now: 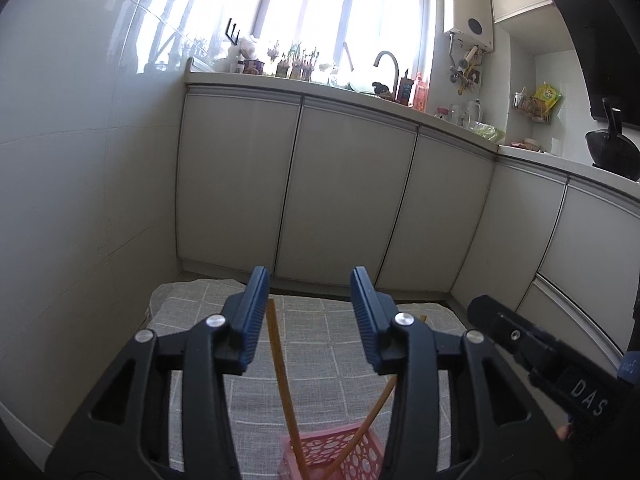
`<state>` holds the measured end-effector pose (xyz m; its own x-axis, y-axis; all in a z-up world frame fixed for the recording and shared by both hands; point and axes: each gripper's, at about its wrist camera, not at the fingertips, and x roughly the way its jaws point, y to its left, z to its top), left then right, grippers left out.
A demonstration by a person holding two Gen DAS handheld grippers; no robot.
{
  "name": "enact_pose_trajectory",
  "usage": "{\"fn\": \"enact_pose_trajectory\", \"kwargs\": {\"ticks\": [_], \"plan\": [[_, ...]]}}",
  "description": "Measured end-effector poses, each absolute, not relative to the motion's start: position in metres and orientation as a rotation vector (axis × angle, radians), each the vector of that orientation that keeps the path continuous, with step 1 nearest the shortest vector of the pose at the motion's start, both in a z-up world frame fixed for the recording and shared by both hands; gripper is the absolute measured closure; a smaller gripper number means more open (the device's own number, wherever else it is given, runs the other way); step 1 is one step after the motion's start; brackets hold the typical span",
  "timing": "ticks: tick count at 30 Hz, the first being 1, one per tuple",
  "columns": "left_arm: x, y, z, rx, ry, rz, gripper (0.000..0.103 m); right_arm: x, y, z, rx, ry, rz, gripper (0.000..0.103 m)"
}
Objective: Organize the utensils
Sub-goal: 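Carry both chopsticks to the pink holder and drop them in, then move the left gripper back to the white spoon and grasp it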
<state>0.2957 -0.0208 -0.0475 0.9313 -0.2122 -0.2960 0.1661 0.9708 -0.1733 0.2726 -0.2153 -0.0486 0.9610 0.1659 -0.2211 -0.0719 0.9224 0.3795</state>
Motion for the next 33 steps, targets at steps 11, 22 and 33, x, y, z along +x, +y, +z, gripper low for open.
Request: {"fn": "enact_pose_trajectory", "kwargs": {"ticks": [11,22,33], "plan": [[0.254,-0.002,-0.040,-0.113,0.541,-0.157,0.025,0.214,-0.228,-0.037,0.352,0.385,0.037,0.037],[0.204,0.006,-0.054,-0.059,0.774,-0.112,0.015,0.148,-0.253,-0.050,0.392,0.531,-0.045,0.022],[0.177,-0.001,-0.101,-0.051,0.998,-0.133,0.015,0.104,-0.280,-0.104,0.481,0.808,-0.156,0.018]]}}
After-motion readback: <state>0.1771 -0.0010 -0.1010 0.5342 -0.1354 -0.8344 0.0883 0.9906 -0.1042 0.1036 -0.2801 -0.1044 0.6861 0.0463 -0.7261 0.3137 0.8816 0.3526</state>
